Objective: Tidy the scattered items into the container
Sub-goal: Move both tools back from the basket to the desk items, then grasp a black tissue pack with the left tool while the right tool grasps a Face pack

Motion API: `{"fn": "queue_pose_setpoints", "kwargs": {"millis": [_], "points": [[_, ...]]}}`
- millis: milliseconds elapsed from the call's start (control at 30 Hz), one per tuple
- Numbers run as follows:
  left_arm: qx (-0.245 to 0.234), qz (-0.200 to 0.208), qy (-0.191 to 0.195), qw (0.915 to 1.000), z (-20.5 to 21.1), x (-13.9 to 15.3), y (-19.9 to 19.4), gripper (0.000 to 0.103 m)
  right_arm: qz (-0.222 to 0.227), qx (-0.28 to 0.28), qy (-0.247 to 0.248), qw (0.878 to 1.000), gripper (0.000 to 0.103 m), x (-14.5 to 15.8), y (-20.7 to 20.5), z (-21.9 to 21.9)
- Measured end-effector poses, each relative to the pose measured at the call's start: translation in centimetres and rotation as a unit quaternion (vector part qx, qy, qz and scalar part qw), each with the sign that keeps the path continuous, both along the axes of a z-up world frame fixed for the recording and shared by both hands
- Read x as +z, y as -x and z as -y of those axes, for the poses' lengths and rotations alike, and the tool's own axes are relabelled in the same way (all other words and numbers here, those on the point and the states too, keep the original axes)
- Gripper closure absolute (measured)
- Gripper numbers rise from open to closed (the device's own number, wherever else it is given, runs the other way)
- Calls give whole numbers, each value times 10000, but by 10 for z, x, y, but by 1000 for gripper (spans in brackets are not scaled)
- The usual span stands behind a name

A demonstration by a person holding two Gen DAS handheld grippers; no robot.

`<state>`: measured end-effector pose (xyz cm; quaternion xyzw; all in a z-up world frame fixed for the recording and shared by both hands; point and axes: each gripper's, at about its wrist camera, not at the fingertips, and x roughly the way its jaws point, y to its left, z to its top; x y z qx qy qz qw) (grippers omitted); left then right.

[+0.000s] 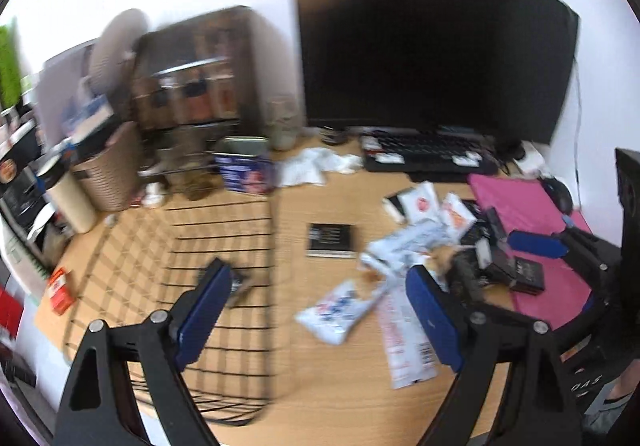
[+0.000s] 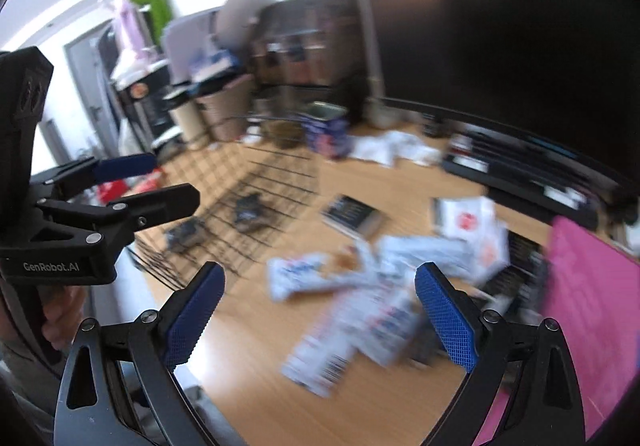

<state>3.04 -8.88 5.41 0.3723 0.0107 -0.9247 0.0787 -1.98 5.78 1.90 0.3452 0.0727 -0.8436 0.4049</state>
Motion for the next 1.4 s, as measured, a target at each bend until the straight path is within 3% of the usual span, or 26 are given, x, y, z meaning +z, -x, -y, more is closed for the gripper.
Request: {"fn": "queue_pose_setpoints", "kwargs": {"millis": [233, 367, 533, 733, 867, 933, 1000, 1067, 1233, 1400], "points": [[-529, 595, 144, 9967, -57, -49, 34, 14, -155, -1050, -465, 9933, 6, -21, 27, -88], [-617, 1034, 192, 9925, -70, -83, 46, 14, 163, -1419, -533, 9883, 6, -46, 46, -124], [-694, 1215, 168, 9900, -79, -100, 56, 14, 310, -1451, -752, 9861, 6, -70, 56, -130], [-1135, 1153, 66, 9868, -106, -96, 70, 14, 223, -1537, -1009, 9827, 6, -75, 61, -124], [-1376, 1229, -99, 9828, -121, -99, 83, 15, 297, -1663, -903, 9815, 6, -74, 67, -134], [-1383, 1345, -103, 9812, -124, -106, 90, 22, 302, -1683, -893, 9812, 6, -73, 69, -136], [-1378, 1515, -148, 9787, -125, -115, 95, 50, 292, -1649, -909, 9817, 6, -73, 69, -135], [-1434, 1645, -242, 9756, -127, -121, 98, 69, 277, -1652, -945, 9813, 6, -74, 69, -135], [-1420, 1711, -140, 9749, -126, -126, 100, 82, 400, -1658, -1011, 9802, 6, -84, 78, -138], [-1427, 1724, -258, 9743, -116, -126, 100, 83, 479, -1666, -1256, 9768, 6, -98, 88, -140]]}}
